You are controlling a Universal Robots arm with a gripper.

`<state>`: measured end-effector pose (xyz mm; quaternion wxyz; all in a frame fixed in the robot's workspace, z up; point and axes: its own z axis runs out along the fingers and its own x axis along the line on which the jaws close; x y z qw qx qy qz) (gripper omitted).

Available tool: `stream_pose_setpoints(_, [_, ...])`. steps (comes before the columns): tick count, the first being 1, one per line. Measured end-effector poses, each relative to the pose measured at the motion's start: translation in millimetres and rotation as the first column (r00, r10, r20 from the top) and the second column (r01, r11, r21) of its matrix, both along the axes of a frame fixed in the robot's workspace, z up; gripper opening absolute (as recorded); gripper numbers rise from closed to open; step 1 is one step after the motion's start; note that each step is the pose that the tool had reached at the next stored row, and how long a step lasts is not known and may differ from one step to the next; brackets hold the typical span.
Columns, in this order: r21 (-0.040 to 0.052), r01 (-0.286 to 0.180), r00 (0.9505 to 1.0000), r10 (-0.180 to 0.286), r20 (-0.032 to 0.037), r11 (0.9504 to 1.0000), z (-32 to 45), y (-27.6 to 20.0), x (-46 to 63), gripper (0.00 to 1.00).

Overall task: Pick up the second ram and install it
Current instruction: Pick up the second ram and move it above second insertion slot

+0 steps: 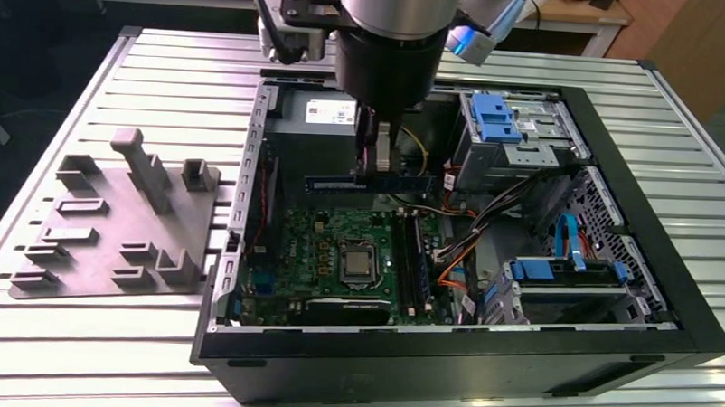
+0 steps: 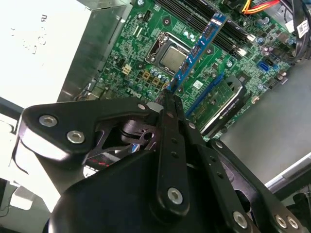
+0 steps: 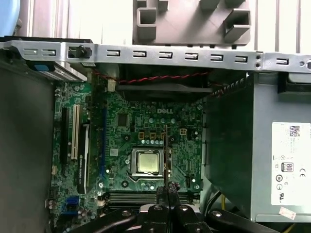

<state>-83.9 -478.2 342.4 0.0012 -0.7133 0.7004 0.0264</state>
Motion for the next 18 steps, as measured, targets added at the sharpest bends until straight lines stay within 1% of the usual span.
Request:
stream_pose_setpoints(9, [-0.0001,0.004,1.0000,-0.004,-0.0001,1.0000,-16.4,-0.9,0.5,0.11])
stream_pose_setpoints(15, [0.0000,0.015,0.9999,-0.015,0.0000,0.9999,-27.2,-1.1,0.6,0.11])
stream_pose_setpoints(18, [-0.0003,0.015,0.9999,-0.015,-0.0002,0.9999,-28.3,-1.1,1.0,0.11])
